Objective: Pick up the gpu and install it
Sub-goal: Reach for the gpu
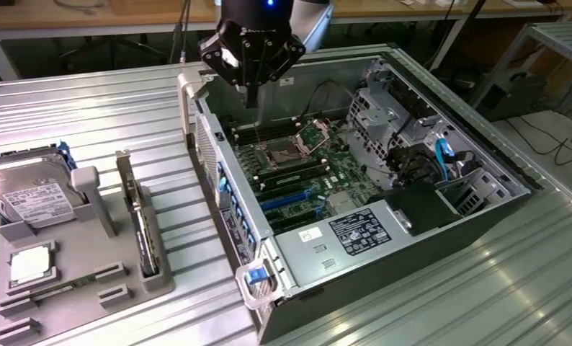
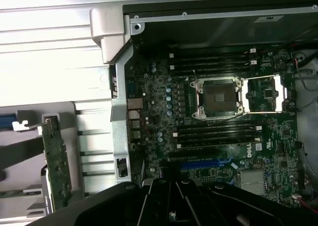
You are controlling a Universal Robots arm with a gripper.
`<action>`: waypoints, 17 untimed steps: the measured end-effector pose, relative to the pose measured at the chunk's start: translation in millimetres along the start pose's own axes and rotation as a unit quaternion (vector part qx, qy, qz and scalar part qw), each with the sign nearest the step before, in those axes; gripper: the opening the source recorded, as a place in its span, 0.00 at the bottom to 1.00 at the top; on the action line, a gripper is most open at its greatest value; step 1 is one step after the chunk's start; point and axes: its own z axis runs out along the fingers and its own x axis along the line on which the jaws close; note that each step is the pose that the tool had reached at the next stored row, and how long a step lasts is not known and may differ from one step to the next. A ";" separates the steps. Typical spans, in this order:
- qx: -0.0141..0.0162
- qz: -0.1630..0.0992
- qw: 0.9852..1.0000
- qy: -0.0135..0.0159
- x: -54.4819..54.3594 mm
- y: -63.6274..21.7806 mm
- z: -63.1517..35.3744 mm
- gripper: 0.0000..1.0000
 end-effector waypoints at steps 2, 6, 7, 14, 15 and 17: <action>0.000 0.000 1.000 0.000 2.6 -0.2 -0.1 0.11; 0.000 0.000 1.000 0.000 10.4 -0.8 -0.3 0.11; 0.000 0.000 1.000 0.000 13.6 -1.0 -0.4 0.11; 0.000 -0.012 1.000 0.001 31.3 -2.4 -0.9 0.11; 0.000 -0.015 1.000 0.001 32.2 -2.4 -0.9 0.11; -0.001 -0.021 1.000 0.001 34.1 -2.6 -0.9 0.11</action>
